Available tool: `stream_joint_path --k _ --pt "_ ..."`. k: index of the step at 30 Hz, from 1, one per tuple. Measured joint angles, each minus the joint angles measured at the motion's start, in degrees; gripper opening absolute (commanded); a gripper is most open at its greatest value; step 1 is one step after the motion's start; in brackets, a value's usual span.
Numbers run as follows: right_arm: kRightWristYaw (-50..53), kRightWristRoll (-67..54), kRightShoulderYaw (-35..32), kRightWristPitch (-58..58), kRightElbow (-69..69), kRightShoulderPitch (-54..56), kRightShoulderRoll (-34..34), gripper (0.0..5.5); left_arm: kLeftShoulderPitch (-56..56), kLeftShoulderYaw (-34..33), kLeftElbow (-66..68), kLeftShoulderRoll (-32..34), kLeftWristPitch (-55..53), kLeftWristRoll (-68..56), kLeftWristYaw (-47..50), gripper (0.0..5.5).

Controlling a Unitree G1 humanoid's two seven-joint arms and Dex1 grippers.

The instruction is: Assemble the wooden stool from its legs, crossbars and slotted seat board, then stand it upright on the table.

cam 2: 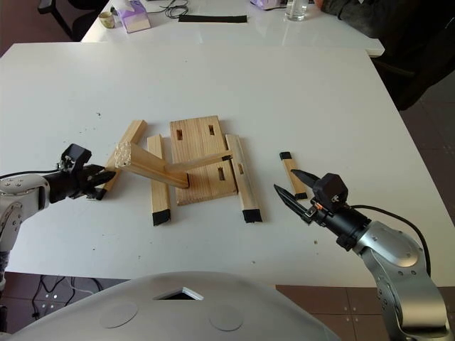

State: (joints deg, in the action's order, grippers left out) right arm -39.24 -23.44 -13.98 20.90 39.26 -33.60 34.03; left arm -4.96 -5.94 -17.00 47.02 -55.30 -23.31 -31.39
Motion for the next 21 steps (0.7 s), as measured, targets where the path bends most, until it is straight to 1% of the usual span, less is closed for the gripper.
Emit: stream_joint_path --k 1,3,10,15,21 --pt "0.0 0.3 0.1 -0.1 -0.1 0.0 0.0 2.70 0.6 -0.1 0.0 0.0 -0.2 0.0 0.0 1.97" --pt "0.0 0.9 0.1 -0.3 -0.1 -0.2 0.0 2.70 1.7 -0.2 0.0 0.0 -1.6 -0.4 -0.4 2.16" --pt "0.7 2.1 0.6 -1.0 -0.4 -0.5 -0.2 2.70 4.5 -0.4 -1.6 -0.6 -6.5 -2.7 -0.9 3.25" --pt "0.9 2.4 1.1 -1.4 -0.4 -1.0 -0.6 2.70 6.7 -0.4 1.2 -1.6 -7.7 -2.5 0.3 3.25" --pt "1.0 3.3 1.5 -1.6 -0.4 -1.4 -0.7 2.70 4.0 0.7 2.0 -2.6 -7.5 -1.3 1.4 3.25"
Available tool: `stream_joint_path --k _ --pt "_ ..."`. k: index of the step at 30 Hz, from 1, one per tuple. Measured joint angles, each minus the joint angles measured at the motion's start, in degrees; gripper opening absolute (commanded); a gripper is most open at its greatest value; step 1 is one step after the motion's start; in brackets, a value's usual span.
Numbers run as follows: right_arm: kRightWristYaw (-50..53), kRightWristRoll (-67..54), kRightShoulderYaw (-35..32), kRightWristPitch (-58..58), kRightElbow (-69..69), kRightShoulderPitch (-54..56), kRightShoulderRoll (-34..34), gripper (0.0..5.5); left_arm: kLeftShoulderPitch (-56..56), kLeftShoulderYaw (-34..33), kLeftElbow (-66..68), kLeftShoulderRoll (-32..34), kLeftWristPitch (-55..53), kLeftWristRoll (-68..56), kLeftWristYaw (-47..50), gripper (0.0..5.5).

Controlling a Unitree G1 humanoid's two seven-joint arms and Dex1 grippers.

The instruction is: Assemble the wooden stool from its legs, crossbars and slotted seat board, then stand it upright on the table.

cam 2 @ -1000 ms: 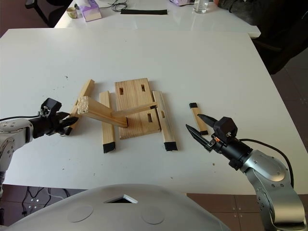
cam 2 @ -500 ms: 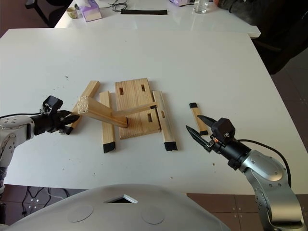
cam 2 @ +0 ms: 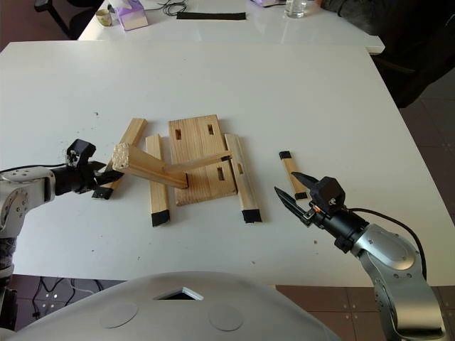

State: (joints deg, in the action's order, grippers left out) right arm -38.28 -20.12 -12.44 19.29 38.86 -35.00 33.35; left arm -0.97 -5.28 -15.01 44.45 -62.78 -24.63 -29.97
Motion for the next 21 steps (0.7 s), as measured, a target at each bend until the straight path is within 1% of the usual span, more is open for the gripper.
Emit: stream_joint_path --k 3,11,17,19,21 --pt "-0.1 0.1 0.6 0.0 -0.1 0.0 0.0 2.70 -0.5 0.9 2.4 -0.4 3.8 1.8 0.3 3.25" --pt "-0.9 0.2 0.8 0.0 -1.3 2.1 1.1 2.70 -2.5 0.1 1.8 -2.8 7.7 2.3 0.3 2.04" --pt "-1.4 0.0 -0.2 0.0 -2.5 3.7 1.5 2.70 0.3 -2.3 5.3 -7.2 9.2 2.0 1.5 1.99" --pt "-1.6 -0.4 -2.0 0.0 -3.2 4.9 2.2 2.70 2.8 -5.0 7.6 -10.5 10.1 0.6 2.6 1.99" --pt "-2.5 -1.8 -3.7 0.1 -4.1 5.9 3.0 2.70 6.5 -8.1 9.4 -12.2 12.7 -1.2 2.7 1.99"
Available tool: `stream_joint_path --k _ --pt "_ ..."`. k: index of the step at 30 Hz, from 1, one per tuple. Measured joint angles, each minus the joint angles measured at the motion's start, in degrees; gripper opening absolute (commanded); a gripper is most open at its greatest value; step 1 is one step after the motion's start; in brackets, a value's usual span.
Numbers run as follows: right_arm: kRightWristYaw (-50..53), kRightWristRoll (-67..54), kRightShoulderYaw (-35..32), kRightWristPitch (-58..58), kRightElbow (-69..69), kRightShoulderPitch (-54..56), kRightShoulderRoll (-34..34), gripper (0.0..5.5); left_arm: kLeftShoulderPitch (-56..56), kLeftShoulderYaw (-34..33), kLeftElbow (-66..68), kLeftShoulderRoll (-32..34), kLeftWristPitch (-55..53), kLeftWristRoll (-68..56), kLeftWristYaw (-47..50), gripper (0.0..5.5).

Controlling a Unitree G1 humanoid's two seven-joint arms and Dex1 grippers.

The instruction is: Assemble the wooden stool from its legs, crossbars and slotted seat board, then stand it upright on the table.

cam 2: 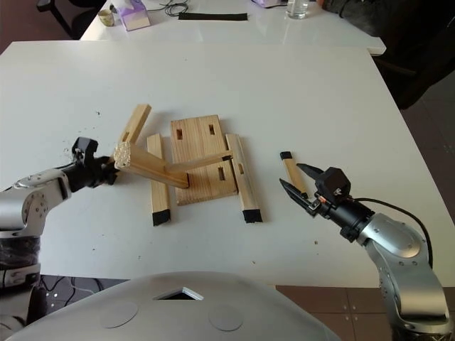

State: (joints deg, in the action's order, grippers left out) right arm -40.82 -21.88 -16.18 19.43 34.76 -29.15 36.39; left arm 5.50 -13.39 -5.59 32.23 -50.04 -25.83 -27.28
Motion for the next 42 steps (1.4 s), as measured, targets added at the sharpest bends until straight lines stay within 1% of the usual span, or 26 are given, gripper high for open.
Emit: stream_joint_path --k 1,3,5,6,7,10,12,14,17,18,20,23,32,36,37,38,42 --pt "-0.4 -0.6 -0.8 0.0 -0.4 0.7 0.4 2.70 2.0 -1.3 0.2 -0.3 1.6 -0.5 -0.1 1.99" --pt "-1.5 -3.3 -4.7 0.7 -3.1 3.6 2.1 2.70 8.5 -5.4 0.5 -0.7 4.6 -3.8 -0.5 1.99" --pt "-1.8 -9.3 -9.3 3.4 -4.3 8.0 3.8 2.70 14.7 -7.3 -1.6 0.0 5.8 -7.5 -2.9 1.99" --pt "-2.0 -13.7 -10.8 5.1 -4.0 10.1 4.5 2.70 17.2 -7.6 -2.9 0.4 5.4 -10.2 -4.2 1.99" --pt "-2.1 -20.4 -12.4 7.3 -3.2 13.2 5.4 2.70 20.4 -8.2 -4.4 0.7 3.5 -15.0 -5.6 1.99" --pt "-1.0 -34.2 -13.5 10.8 -1.8 22.1 8.4 2.70 26.9 -10.1 -6.9 1.3 -0.9 -26.6 -7.4 1.99" --pt "0.9 -42.2 -12.2 13.0 -1.9 31.6 10.1 2.70 30.3 -11.1 -9.8 2.1 -3.4 -35.7 -9.0 1.99" --pt "2.1 -47.8 -8.6 15.1 -2.2 41.2 11.0 2.70 32.7 -11.6 -13.5 3.9 -5.2 -43.8 -10.2 1.99" --pt "3.5 -55.2 -1.3 19.5 -3.6 53.9 10.9 3.16 34.5 -11.0 -19.5 7.1 -7.6 -54.0 -12.4 1.99" --pt "3.9 -57.1 0.7 20.9 -4.5 57.6 10.8 3.16 34.6 -10.1 -21.0 8.4 -8.1 -55.7 -13.6 1.99" --pt "4.2 -58.4 3.1 23.0 -6.0 61.2 10.7 3.19 34.2 -8.8 -21.7 10.1 -8.4 -56.3 -14.4 1.99" --pt "4.1 -59.2 5.0 25.1 -6.7 63.0 10.7 3.19 33.0 -7.0 -21.6 11.0 -7.9 -55.3 -15.7 1.99" --pt "6.3 -63.7 5.7 26.8 -6.8 67.6 8.9 3.19 29.6 -2.9 -23.7 11.7 -5.1 -50.9 -18.5 1.99" --pt "6.8 -63.9 6.6 27.7 -6.7 68.5 8.6 3.19 29.2 -0.5 -24.0 11.7 -4.3 -49.4 -18.6 1.99" --pt "6.9 -64.2 6.9 27.9 -6.7 68.5 8.5 3.01 29.2 0.0 -24.0 11.7 -4.0 -48.9 -18.6 1.99" --pt "7.0 -64.3 6.9 28.0 -6.6 68.5 8.5 2.97 29.2 0.3 -24.0 11.6 -3.9 -48.7 -18.6 1.99" --pt "7.3 -64.4 7.5 28.6 -6.6 68.5 8.5 2.33 29.0 1.6 -24.4 11.6 -2.8 -48.4 -18.8 1.99"
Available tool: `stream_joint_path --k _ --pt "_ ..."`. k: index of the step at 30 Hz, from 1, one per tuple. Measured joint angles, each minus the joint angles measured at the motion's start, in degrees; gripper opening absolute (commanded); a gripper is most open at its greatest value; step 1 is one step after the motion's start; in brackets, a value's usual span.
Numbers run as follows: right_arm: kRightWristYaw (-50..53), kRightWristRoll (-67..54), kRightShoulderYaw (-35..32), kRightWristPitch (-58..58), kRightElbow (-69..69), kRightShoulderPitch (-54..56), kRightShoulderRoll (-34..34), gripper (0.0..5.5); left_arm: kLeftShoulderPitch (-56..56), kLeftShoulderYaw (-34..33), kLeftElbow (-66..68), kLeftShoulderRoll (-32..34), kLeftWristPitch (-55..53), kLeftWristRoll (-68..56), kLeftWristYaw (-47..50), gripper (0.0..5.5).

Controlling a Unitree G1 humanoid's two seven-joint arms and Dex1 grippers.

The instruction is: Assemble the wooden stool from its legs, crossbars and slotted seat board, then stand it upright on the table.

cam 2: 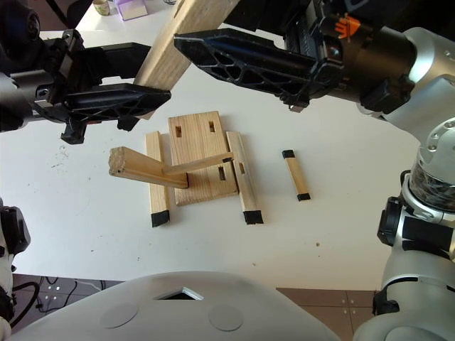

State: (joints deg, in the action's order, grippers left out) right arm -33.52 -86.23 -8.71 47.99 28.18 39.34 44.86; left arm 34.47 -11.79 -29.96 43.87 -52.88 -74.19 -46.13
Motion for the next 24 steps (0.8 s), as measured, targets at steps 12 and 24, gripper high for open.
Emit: stream_joint_path --k 12,24 --pt "-5.5 5.8 -0.1 0.5 0.2 -1.1 1.4 2.05 -0.3 2.0 1.8 -0.1 0.8 2.4 -0.9 2.71" --pt "-14.6 43.6 5.4 -16.8 -13.0 -6.9 4.8 2.02 2.0 6.4 20.1 -1.6 15.7 29.1 5.1 3.62"
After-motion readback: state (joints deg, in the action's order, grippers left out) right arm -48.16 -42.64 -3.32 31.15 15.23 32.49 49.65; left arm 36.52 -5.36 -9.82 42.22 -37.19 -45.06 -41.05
